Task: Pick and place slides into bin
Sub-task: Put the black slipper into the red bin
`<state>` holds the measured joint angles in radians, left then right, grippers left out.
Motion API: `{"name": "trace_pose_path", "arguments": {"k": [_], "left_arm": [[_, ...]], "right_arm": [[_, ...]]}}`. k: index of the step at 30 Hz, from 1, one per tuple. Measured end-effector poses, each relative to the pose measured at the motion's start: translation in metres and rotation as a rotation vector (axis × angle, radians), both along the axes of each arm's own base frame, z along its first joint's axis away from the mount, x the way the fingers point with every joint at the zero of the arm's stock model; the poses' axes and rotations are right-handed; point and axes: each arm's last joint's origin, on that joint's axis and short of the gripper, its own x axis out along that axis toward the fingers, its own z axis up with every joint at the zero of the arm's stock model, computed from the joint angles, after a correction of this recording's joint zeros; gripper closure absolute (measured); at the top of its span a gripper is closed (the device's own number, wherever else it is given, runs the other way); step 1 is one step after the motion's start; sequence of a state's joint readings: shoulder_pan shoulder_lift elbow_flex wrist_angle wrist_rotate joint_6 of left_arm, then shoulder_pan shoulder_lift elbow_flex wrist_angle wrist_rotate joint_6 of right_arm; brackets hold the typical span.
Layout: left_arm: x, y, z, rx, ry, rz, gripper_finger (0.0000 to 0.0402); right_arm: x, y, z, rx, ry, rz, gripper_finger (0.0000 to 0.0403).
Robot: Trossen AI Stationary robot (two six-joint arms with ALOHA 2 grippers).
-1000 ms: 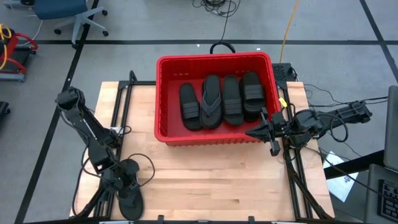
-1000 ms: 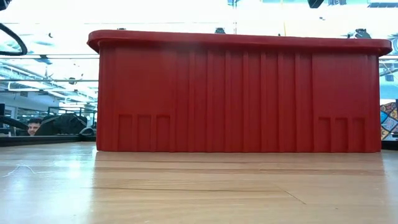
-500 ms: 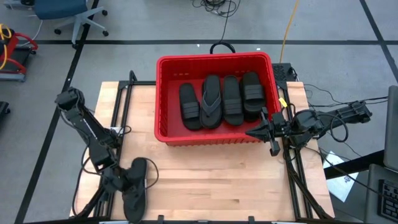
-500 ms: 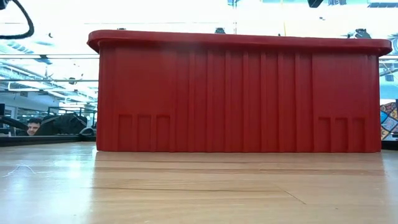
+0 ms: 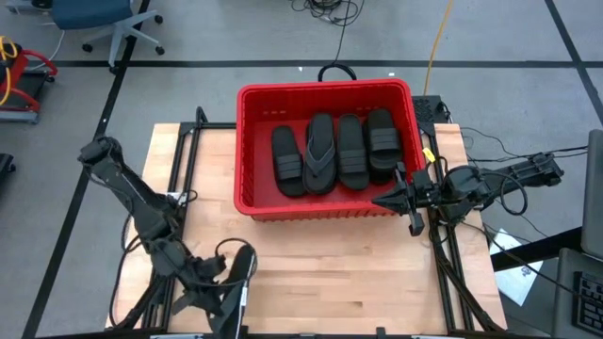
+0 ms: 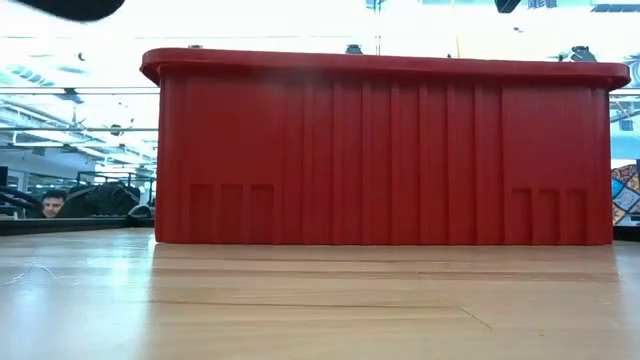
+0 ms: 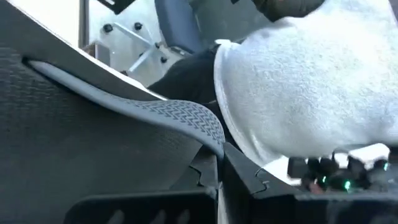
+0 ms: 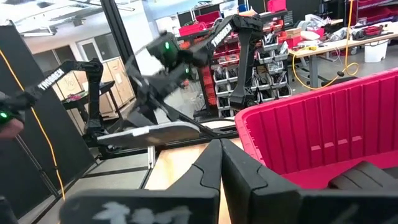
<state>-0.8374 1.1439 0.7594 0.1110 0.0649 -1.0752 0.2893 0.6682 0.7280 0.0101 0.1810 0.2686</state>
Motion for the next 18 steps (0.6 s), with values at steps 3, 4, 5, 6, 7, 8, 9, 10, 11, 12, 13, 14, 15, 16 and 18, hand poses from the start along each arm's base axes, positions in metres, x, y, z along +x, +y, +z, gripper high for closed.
{"name": "trace_pose_path", "arguments": {"k": [3,4,5,6,7,8,9,10,11,12,13,14,15,16,18], "left_arm": [[0.016,0.016,0.029,0.071,0.010,-0.032,0.0400],[0.021,0.022,0.039,0.103,0.017,-0.042,0.0400],[0.025,0.030,0.050,0.137,0.020,-0.051,0.0400],[0.027,0.038,0.061,0.173,0.010,-0.061,0.0401],[0.029,0.047,0.072,0.214,-0.013,-0.066,0.0401],[0.031,0.056,0.085,0.258,-0.044,-0.059,0.0401],[0.031,0.064,0.096,0.304,-0.070,-0.054,0.0401],[0.030,0.072,0.107,0.347,-0.098,-0.045,0.0401],[0.029,0.080,0.118,0.394,-0.131,-0.027,0.0401],[0.028,0.087,0.128,0.450,-0.161,0.001,0.0401],[0.027,0.094,0.138,0.510,-0.200,0.035,0.0401],[0.026,0.099,0.147,0.575,-0.242,0.073,0.0401],[0.025,0.103,0.154,0.643,-0.274,0.106,0.0401],[0.023,0.106,0.159,0.705,-0.304,0.130,0.0401],[0.020,0.111,0.167,0.813,-0.358,0.166,0.0401]], "right_arm": [[0.000,0.000,0.000,-0.022,-0.003,0.000,0.0403],[0.000,0.000,0.000,-0.025,-0.003,0.000,0.0403],[0.000,0.000,0.000,-0.026,-0.003,-0.001,0.0403],[0.000,0.000,0.000,-0.026,-0.003,-0.001,0.0403],[0.000,0.000,0.000,-0.026,-0.003,-0.001,0.0403],[0.000,0.000,0.000,-0.026,-0.003,-0.001,0.0403],[0.000,0.000,0.000,-0.026,-0.003,0.000,0.0403],[0.000,0.000,0.000,-0.026,-0.003,0.000,0.0403],[0.000,0.000,0.000,-0.026,-0.003,0.000,0.0403],[0.000,0.000,0.000,-0.026,-0.003,0.000,0.0403],[0.000,0.000,0.000,-0.026,-0.003,0.000,0.0403],[0.000,0.000,0.000,-0.026,-0.003,0.000,0.0403],[0.000,0.000,0.000,-0.026,-0.002,0.000,0.0403],[0.000,0.000,0.000,-0.024,-0.002,0.000,0.0403],[0.000,0.000,0.000,-0.021,-0.002,0.000,0.0403]]}}
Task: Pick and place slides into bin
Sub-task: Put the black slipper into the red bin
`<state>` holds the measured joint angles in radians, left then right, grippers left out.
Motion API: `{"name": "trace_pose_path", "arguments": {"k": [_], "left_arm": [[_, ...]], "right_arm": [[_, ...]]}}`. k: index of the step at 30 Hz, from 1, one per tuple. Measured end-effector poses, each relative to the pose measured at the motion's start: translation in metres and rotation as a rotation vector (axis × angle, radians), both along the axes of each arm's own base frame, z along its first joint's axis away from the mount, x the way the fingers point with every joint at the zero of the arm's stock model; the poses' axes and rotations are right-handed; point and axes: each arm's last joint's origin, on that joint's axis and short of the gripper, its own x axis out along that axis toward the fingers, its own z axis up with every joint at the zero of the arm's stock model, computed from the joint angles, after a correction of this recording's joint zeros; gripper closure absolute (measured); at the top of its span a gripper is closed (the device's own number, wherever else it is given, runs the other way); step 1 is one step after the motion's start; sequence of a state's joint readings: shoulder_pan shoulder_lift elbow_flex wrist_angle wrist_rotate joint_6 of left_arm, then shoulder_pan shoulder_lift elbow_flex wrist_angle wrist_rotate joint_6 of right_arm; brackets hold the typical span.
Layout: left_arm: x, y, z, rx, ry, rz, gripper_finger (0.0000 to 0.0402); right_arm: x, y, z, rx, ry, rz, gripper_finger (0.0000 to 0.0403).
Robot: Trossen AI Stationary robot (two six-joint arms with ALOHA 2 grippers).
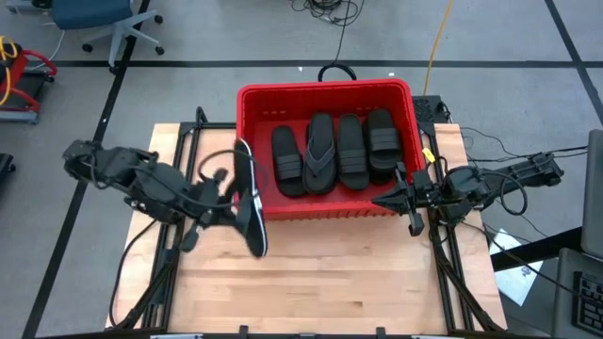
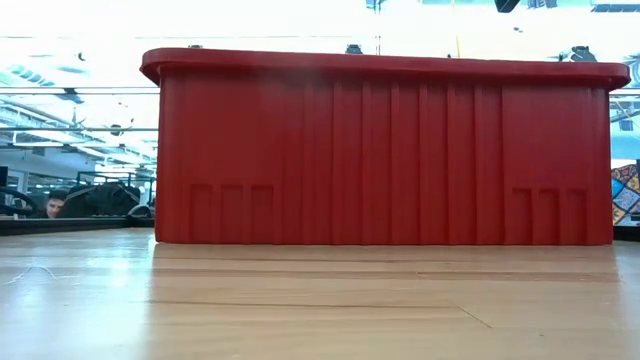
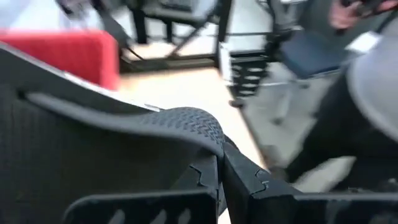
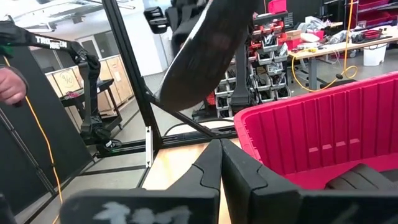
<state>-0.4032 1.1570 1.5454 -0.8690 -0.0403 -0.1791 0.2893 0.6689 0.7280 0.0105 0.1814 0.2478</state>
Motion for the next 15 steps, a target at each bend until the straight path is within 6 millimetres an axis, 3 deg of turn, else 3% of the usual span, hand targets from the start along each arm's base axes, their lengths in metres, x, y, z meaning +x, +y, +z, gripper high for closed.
{"name": "trace_pose_path", "arguments": {"k": [5,15], "left_arm": [[-0.027,0.015,0.003,0.083,0.007,0.087,0.0401],[-0.097,0.043,-0.018,0.041,0.044,0.219,0.0401]], "right_arm": [[0.000,0.000,0.000,0.002,0.000,0.000,0.0403],[0.000,-0.002,0.003,0.010,-0.027,-0.058,0.0403]]}}
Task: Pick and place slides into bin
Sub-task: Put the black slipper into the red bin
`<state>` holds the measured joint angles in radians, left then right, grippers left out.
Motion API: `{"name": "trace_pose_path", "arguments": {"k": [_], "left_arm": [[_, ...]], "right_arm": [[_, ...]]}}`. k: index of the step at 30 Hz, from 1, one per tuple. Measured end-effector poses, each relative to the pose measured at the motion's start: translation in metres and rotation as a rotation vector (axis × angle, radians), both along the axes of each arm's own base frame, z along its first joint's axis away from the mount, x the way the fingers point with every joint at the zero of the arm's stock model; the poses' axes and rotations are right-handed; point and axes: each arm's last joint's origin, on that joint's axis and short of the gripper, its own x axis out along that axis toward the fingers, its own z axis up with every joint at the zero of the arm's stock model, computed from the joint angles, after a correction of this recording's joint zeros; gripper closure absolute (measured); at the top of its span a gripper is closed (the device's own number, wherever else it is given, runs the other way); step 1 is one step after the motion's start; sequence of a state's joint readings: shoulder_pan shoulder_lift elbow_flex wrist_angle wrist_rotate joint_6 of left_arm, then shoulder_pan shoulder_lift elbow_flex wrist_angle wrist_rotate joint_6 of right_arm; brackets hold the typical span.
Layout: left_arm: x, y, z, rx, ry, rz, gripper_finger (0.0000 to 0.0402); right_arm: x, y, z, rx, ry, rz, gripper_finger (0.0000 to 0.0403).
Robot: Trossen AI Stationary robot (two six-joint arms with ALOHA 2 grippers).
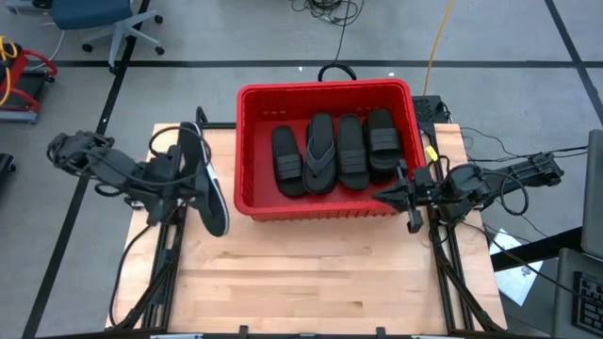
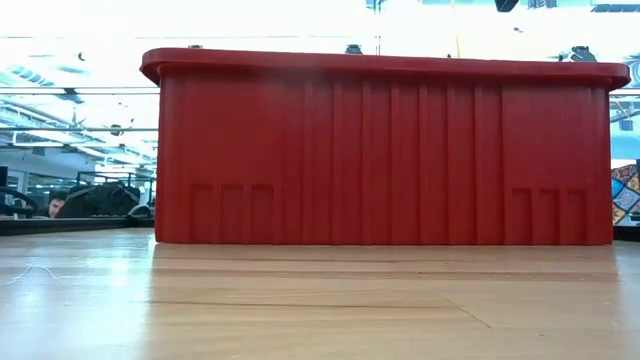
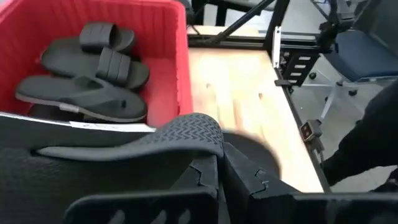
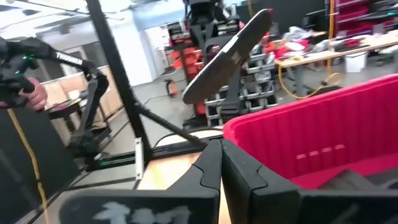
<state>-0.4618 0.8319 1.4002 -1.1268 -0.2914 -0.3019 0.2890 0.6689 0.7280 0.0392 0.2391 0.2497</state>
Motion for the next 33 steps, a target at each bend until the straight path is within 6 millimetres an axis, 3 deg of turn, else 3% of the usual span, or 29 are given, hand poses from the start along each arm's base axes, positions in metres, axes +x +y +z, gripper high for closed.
{"name": "trace_pose_path", "arguments": {"k": [7,11,14,18,23,26,33], "left_arm": [[-0.017,0.012,-0.006,0.052,0.007,0.022,0.0402],[-0.020,0.020,0.003,0.153,0.024,0.023,0.0402],[-0.012,0.024,0.014,0.263,0.014,0.024,0.0402],[0.016,0.034,0.024,0.383,0.047,0.031,0.0402],[0.073,0.061,0.017,0.359,0.066,-0.084,0.0401],[0.104,0.082,0.006,0.311,0.068,-0.158,0.0402],[0.156,0.141,-0.036,0.162,0.173,-0.133,0.0401]], "right_arm": [[0.003,-0.001,0.000,0.016,-0.009,-0.078,0.0403],[0.007,-0.001,0.000,0.018,-0.014,-0.095,0.0403],[0.012,0.000,-0.001,0.018,-0.013,-0.108,0.0403],[0.017,0.001,-0.005,0.019,0.009,-0.129,0.0403],[0.021,0.002,-0.007,0.025,0.020,-0.132,0.0403],[0.021,0.002,-0.006,0.037,0.009,-0.131,0.0403],[0.022,0.003,-0.005,0.037,0.002,-0.131,0.0403]]}}
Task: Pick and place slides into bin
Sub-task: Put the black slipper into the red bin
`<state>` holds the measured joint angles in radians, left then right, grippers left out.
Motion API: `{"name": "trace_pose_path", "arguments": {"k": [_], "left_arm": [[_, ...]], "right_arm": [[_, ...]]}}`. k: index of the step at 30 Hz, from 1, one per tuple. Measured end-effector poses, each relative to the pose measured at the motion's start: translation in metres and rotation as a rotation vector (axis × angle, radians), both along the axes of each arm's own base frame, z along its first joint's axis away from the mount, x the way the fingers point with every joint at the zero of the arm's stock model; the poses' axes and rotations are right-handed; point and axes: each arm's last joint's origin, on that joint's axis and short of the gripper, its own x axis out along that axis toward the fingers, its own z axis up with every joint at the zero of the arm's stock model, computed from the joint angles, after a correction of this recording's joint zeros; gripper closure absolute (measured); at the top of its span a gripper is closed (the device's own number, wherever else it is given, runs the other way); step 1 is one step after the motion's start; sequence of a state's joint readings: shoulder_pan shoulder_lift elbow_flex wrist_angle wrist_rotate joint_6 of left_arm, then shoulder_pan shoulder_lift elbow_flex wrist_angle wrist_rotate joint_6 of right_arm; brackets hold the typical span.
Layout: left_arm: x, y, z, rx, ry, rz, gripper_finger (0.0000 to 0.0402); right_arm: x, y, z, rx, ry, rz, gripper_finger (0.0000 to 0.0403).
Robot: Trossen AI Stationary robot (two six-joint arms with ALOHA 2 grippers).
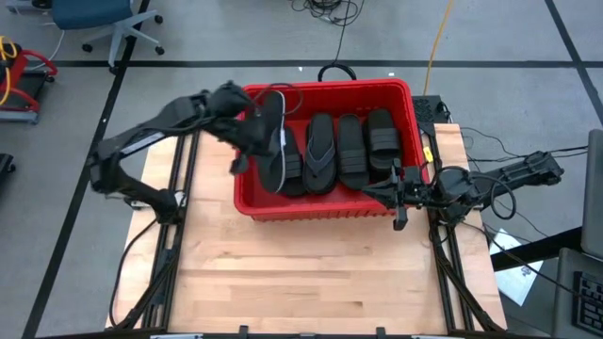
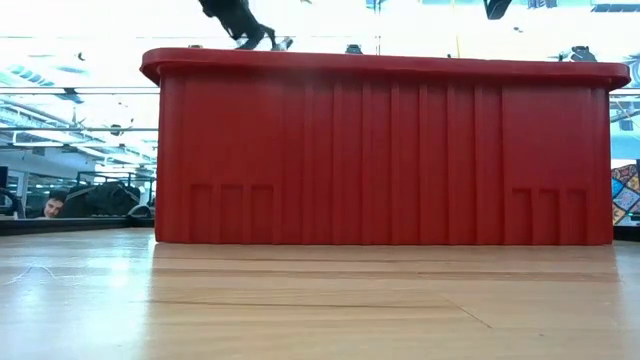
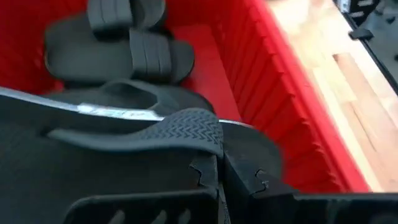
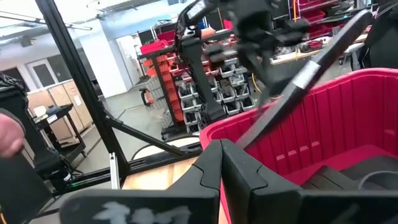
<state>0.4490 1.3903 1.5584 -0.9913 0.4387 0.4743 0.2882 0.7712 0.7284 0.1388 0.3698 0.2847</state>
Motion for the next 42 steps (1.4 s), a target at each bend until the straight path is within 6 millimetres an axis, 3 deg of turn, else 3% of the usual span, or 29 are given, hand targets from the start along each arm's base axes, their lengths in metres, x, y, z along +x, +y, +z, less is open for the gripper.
{"name": "trace_pose_path", "arguments": {"k": [6,12,18,30,42], "left_arm": [[0.035,0.036,-0.035,-0.117,0.054,0.088,0.0401],[0.059,0.056,-0.075,-0.212,0.162,0.108,0.0401],[0.077,0.070,-0.107,-0.359,0.242,0.255,0.0401],[0.087,0.083,-0.135,-0.376,0.328,0.379,0.0401],[0.089,0.085,-0.137,-0.329,0.328,0.389,0.0388]], "right_arm": [[0.000,0.000,0.000,0.000,0.000,0.001,0.0403],[0.000,0.000,0.000,-0.005,0.001,0.003,0.0403],[0.000,0.000,0.000,-0.016,0.002,0.004,0.0403],[0.000,0.000,-0.004,-0.030,0.046,0.006,0.0403],[0.000,0.002,-0.004,-0.051,0.045,0.061,0.0403]]}}
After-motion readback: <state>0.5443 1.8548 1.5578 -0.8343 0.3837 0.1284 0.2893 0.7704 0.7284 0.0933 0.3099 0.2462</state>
